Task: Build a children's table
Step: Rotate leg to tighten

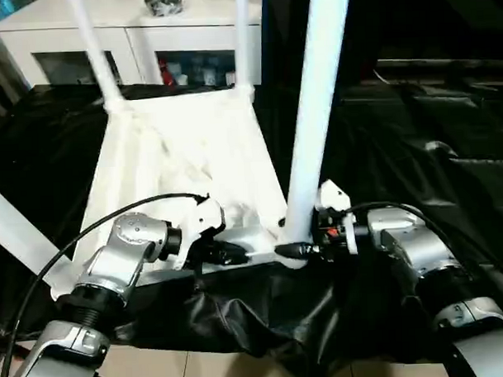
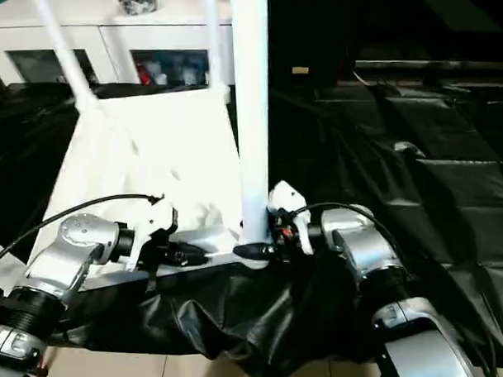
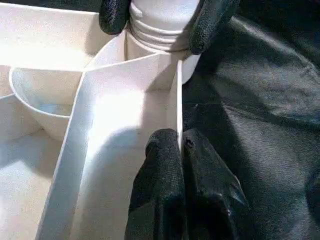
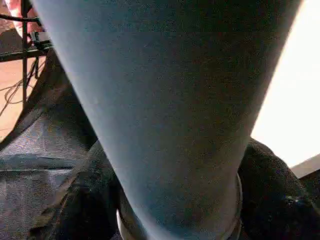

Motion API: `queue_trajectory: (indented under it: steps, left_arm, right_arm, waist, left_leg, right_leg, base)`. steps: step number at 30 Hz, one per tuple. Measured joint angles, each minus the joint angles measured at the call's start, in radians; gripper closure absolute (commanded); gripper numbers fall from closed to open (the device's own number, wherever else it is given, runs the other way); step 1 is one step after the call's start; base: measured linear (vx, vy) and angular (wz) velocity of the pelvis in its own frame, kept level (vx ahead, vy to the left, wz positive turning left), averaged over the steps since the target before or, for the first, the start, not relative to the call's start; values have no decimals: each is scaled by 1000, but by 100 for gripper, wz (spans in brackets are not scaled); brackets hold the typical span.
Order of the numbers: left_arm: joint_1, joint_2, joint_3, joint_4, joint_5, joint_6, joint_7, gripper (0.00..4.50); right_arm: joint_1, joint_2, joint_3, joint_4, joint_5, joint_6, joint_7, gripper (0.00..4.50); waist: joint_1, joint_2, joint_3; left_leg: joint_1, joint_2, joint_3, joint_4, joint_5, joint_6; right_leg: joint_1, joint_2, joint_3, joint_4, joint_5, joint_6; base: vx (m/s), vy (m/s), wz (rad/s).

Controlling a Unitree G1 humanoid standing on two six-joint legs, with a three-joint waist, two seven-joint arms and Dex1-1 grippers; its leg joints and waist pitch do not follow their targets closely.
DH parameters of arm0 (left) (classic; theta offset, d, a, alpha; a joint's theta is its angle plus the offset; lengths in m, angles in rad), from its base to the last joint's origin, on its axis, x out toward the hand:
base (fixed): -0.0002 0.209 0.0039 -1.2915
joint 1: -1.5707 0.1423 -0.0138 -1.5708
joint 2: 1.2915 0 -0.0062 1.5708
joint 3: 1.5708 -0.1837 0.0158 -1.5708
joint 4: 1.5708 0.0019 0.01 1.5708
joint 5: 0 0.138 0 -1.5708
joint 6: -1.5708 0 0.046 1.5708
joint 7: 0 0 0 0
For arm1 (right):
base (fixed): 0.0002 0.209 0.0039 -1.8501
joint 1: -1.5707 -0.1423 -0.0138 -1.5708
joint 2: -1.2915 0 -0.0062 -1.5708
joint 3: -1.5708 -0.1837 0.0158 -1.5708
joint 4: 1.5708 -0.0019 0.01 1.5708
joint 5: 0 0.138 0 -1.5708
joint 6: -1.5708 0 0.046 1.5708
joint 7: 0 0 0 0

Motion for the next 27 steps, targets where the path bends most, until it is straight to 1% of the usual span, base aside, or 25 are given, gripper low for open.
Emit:
queue_trajectory:
  steps: [6, 8, 9, 11, 12, 14, 16, 19, 21, 22, 23, 24, 25, 27]
  left_arm:
    - [0, -2, 1, 1, 0, 0, 0, 450]
    - [0, -11, 9, 10, 3, 3, 30, 450]
    - [-1, -25, 24, 26, 6, 7, 73, 450]
    - [-19, -71, 55, 67, 25, 19, 180, 450]
    - [-34, -94, 62, 86, 35, 25, 228, 450]
    - [-48, -126, 66, 105, 44, 30, 294, 450]
    - [-53, -156, 70, 117, 50, 36, 364, 450]
    - [-78, -195, 69, 133, 73, 61, 446, 450]
    - [-79, -205, 69, 132, 75, 65, 468, 450]
    - [-79, -207, 69, 131, 77, 65, 471, 450]
    - [-79, -207, 69, 130, 79, 65, 469, 450]
    - [-79, -208, 69, 128, 81, 65, 468, 450]
    - [-79, -208, 69, 127, 81, 62, 465, 450]
    - [-79, -206, 69, 126, 81, 59, 457, 450]
  right_arm:
    - [17, -2, -3, -29, 1, 21, 2, 181]
    - [18, 13, -18, -16, -4, 16, -46, 182]
    - [14, 37, -39, 7, -9, 14, -109, 182]
    - [-17, 91, -76, 71, -35, 7, -290, 182]
    - [-34, 114, -93, 101, -44, 4, -377, 183]
    - [-57, 144, -117, 143, -46, 6, -502, 183]
    - [-86, 186, -138, 186, -46, 17, -636, 183]
    - [-133, 229, -157, 234, -63, 39, -803, 183]
    - [-136, 239, -159, 241, -66, 34, -849, 183]
    - [-137, 244, -164, 247, -66, 22, -855, 148]
    - [-137, 245, -172, 253, -66, 13, -849, 127]
    - [-137, 246, -177, 256, -67, 5, -843, 127]
    - [-137, 246, -179, 259, -70, 0, -836, 110]
    - [-137, 245, -179, 259, -74, -7, -819, 94]
  waist:
    - [7, 0, 0]
    - [7, -1, 0]
    - [3, -1, -1]
    - [-12, -2, -1]
    - [-18, -2, 0]
    - [-31, -2, 0]
    - [-40, -2, 0]
    - [-42, -2, -1]
    - [-42, -2, -1]
    - [-41, -2, -2]
    - [-41, -2, -2]
    - [-40, -3, -2]
    - [-40, -3, -2]
    - [-40, -3, -2]
  left_leg:
    - [0, 0, 0, 0, 0, 0]
    - [1, 0, 0, 0, 0, 0]
    - [2, 0, 0, 0, 0, 0]
    - [6, 0, -1, 0, 0, 0]
    - [9, 0, -2, 0, 0, -1]
    - [10, -1, -2, 0, 0, -1]
    - [11, -1, -2, -1, 0, -1]
    - [12, -1, -3, -2, 0, -1]
    - [12, -1, -3, -3, 0, -1]
    - [12, -1, -2, -4, 0, -1]
    - [11, -1, -2, -5, 0, -1]
    - [11, -1, -2, -6, 0, -1]
    - [11, -1, -2, -6, 0, -1]
    - [10, -1, -2, -6, 0, -1]
  right_leg:
    - [0, 0, 0, 0, 0, 0]
    - [1, 0, 0, 1, 0, 0]
    - [2, 0, 1, 2, 0, 0]
    - [5, 0, 2, 2, 0, 0]
    - [4, 0, 2, 2, -2, 3]
    - [4, 0, 2, 0, -2, 3]
    - [5, 0, 2, 0, -1, 3]
    - [4, 0, 2, 0, -1, 3]
    - [5, 0, 2, 0, -1, 3]
    - [5, 0, 2, 0, -1, 3]
    - [5, 0, 2, 0, 0, 1]
    - [5, 0, 2, 0, 1, 0]
    - [5, 0, 2, 0, 2, -1]
    - [5, 0, 2, 0, 2, -2]
  base:
    - [0, 0, 0]
    - [0, 0, 0]
    - [0, 0, 0]
    - [0, 0, 0]
    - [0, 0, 0]
    - [0, 0, 0]
    - [0, 0, 0]
    - [0, 0, 0]
    - [0, 0, 0]
    - [0, 0, 0]
    - [0, 0, 0]
    - [0, 0, 0]
    - [0, 0, 0]
    - [0, 0, 0]
